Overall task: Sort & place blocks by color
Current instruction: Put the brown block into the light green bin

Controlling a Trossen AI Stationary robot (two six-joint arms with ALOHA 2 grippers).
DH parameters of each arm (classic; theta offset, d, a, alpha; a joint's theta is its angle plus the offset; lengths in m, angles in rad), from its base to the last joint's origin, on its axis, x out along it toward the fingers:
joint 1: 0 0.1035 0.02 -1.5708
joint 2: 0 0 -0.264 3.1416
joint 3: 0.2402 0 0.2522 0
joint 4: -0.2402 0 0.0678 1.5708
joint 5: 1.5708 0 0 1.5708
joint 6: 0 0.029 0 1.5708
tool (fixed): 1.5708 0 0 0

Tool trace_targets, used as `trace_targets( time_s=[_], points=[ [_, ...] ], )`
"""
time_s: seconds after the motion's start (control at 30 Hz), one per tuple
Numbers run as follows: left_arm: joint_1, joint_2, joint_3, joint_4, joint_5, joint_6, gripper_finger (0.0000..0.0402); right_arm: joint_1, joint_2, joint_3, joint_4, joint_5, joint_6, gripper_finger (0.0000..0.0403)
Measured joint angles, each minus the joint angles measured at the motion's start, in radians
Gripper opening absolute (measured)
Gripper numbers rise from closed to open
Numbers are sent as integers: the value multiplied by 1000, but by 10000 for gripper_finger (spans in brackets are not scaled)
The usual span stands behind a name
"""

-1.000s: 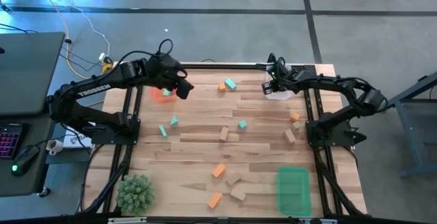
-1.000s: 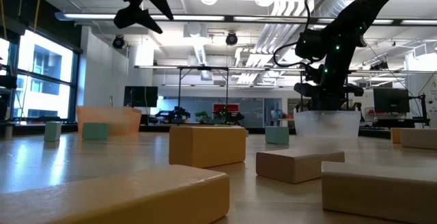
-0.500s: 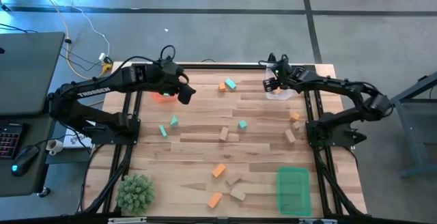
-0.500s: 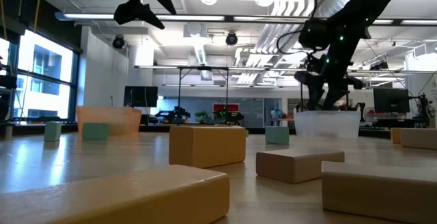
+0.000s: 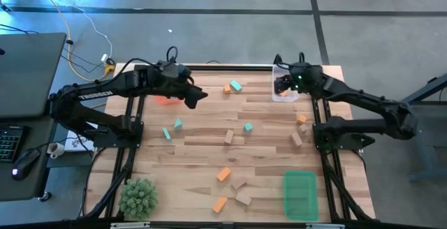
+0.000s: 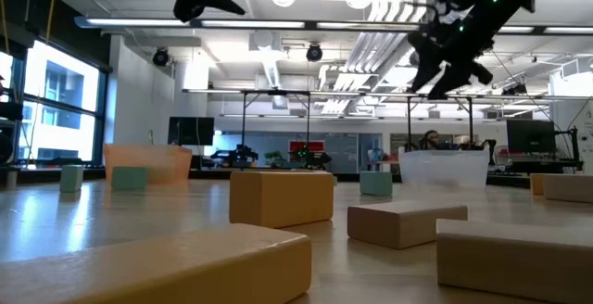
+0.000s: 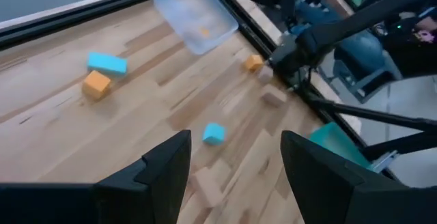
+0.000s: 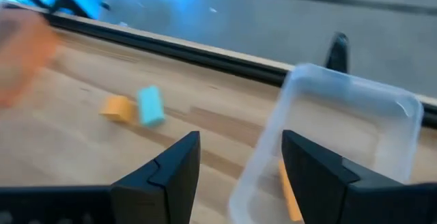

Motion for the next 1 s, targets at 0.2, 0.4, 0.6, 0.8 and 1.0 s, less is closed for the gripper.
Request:
trace_targets(
  time_s=[0.2, 0.4, 0.6, 0.8, 1.0],
  points=[
    [-8, 0, 93, -13, -18, 0, 215, 80, -77, 0, 0, 43, -1, 192],
    [-18, 0, 176, -41, -133, -10, 215, 112, -99, 0, 0, 52, -20, 193],
    [-21, 0, 240, -76, -202, -74, 215, 117, -99, 0, -30, 22, -24, 193],
    [-22, 14, 320, -75, -225, -76, 204, 117, -99, 0, -60, -2, -28, 193],
    [-49, 82, 450, -72, -188, -50, 182, 118, -99, 0, -61, -25, -28, 192]
  ],
)
